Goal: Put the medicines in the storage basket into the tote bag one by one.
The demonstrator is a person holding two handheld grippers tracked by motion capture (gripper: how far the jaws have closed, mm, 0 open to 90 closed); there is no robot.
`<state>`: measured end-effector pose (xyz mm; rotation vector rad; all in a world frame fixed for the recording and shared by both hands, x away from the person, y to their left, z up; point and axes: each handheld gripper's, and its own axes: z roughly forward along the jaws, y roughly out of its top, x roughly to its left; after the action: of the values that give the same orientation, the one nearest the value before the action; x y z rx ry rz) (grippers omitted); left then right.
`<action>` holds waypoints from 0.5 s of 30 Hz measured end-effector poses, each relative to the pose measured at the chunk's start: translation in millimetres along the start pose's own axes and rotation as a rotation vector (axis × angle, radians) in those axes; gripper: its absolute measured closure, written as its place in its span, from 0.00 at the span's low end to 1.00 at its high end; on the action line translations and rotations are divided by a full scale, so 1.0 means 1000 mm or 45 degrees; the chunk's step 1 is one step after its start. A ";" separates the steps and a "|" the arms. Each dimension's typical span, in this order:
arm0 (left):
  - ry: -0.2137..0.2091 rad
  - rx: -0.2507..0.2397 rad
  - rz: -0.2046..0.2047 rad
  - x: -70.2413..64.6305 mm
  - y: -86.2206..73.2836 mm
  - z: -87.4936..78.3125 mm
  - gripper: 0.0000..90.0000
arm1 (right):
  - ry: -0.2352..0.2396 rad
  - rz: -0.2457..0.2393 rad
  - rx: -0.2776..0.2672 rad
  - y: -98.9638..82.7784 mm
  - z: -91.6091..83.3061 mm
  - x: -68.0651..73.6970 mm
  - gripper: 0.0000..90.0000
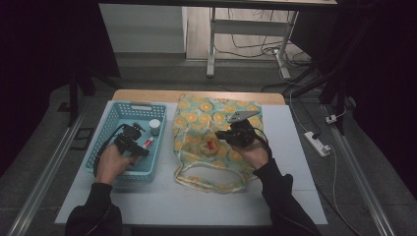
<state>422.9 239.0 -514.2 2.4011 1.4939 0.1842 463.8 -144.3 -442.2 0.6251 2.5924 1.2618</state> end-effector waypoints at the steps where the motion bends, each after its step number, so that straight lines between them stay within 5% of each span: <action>1: -0.006 -0.002 0.001 0.000 0.000 0.000 0.46 | 0.000 0.000 -0.001 0.000 0.000 0.000 1.00; 15: -0.038 -0.025 -0.001 0.001 0.000 -0.002 0.79 | -0.002 0.005 -0.003 -0.001 0.000 -0.001 1.00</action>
<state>422.6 240.2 -512.5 2.3780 1.4731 0.1615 464.4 -144.8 -442.9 0.6305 2.5894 1.2643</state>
